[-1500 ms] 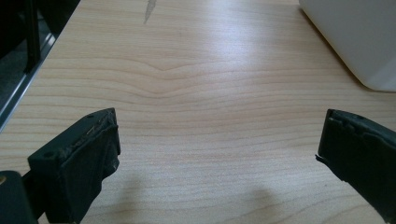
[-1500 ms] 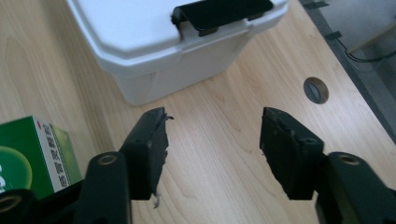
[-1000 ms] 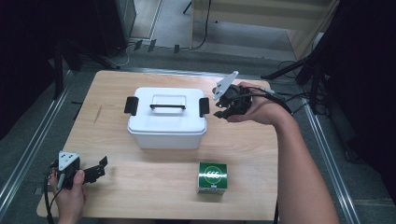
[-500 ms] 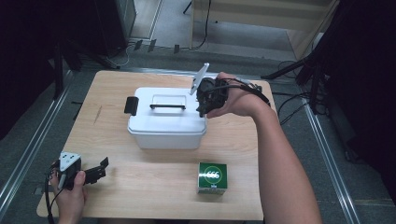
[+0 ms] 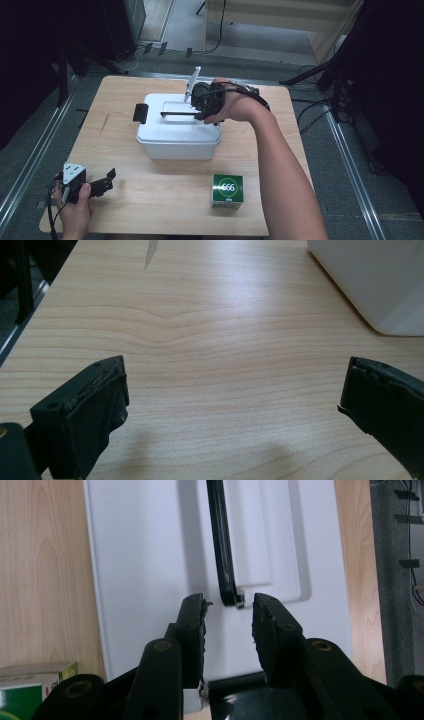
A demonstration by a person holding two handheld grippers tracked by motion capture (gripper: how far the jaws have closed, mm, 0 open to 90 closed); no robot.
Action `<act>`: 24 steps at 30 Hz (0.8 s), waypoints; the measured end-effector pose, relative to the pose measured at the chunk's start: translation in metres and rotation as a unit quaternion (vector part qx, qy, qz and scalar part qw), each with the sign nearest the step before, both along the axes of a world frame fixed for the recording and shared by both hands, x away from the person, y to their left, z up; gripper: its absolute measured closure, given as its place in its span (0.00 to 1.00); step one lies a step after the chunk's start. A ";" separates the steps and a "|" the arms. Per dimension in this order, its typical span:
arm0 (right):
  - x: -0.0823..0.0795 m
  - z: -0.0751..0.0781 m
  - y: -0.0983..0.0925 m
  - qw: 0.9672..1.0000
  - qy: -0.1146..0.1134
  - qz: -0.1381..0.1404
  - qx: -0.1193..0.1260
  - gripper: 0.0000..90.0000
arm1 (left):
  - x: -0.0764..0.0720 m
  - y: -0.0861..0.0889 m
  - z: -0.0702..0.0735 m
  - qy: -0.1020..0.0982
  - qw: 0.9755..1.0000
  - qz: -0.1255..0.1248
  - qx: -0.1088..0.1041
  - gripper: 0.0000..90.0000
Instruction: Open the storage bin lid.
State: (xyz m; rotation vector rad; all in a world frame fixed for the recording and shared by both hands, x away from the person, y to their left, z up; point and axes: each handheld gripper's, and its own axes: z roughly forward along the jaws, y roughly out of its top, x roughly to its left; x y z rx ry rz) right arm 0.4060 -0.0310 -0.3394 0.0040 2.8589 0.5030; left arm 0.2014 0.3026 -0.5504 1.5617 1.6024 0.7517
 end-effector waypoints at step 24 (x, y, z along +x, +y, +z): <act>0.011 -0.009 0.045 1.000 0.022 0.001 -0.022 0.91 | 0.001 0.000 0.000 0.002 1.000 -0.001 -0.001 0.00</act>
